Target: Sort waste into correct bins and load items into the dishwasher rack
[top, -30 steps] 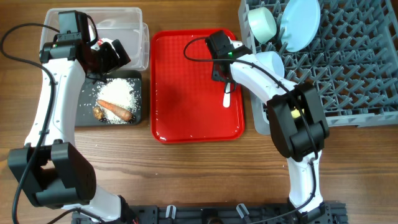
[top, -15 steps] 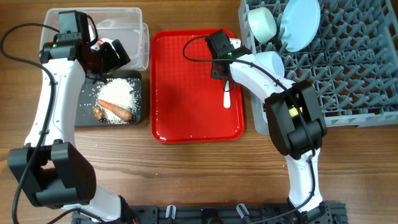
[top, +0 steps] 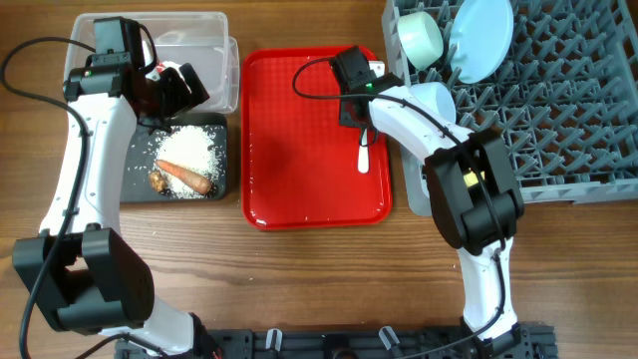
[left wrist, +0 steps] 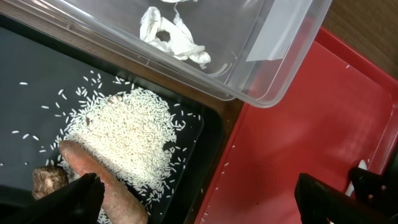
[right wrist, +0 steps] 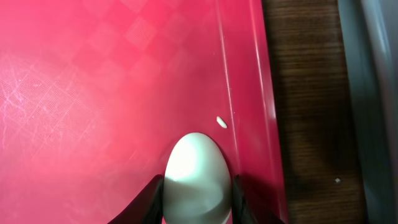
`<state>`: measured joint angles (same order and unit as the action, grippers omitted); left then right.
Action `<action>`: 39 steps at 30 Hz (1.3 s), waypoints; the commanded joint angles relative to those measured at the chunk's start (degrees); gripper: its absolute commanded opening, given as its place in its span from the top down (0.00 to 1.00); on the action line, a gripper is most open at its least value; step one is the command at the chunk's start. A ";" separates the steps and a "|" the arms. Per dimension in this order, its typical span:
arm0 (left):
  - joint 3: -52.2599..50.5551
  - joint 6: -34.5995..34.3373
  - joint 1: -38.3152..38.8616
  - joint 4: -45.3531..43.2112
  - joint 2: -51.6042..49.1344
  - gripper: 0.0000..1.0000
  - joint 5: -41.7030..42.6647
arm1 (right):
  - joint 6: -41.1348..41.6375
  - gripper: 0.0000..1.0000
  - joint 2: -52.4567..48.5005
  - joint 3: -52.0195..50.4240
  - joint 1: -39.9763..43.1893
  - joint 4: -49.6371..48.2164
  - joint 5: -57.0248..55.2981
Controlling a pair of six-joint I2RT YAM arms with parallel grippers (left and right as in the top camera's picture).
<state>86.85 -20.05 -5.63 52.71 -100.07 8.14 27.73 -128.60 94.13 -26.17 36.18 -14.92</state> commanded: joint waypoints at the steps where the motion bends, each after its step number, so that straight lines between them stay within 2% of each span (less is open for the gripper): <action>1: 0.22 0.28 0.09 -0.11 0.63 0.00 -0.33 | -2.29 0.96 -2.78 0.04 0.07 2.43 5.62; 13: 0.22 0.28 0.09 -0.11 0.63 0.00 -0.33 | -3.96 0.96 11.80 0.48 0.07 3.61 9.86; 17: 0.22 0.28 0.09 -0.11 0.63 0.00 -0.33 | -4.42 0.95 11.80 0.04 0.07 3.76 10.03; 19: 0.22 0.28 0.09 -0.11 0.63 0.00 -0.33 | -4.39 0.85 11.78 -1.07 0.07 4.17 11.04; 23: 0.22 0.28 0.09 -0.11 0.63 0.00 -0.33 | -4.20 0.75 9.86 -4.72 0.04 4.52 15.30; 28: 0.22 0.28 0.09 -0.11 0.63 0.00 -0.33 | -3.28 0.74 8.79 -8.72 0.00 3.28 16.98; 34: 0.22 0.28 0.09 -0.11 0.63 0.00 -0.33 | -3.50 0.75 8.79 -13.07 0.00 -3.58 19.39; 39: 0.22 0.28 0.09 -0.11 0.63 0.00 -0.33 | -3.54 0.69 8.22 -13.25 0.00 -4.72 19.74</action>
<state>86.85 -20.05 -5.63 52.71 -100.07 8.14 23.92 -118.45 81.34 -26.04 32.38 3.64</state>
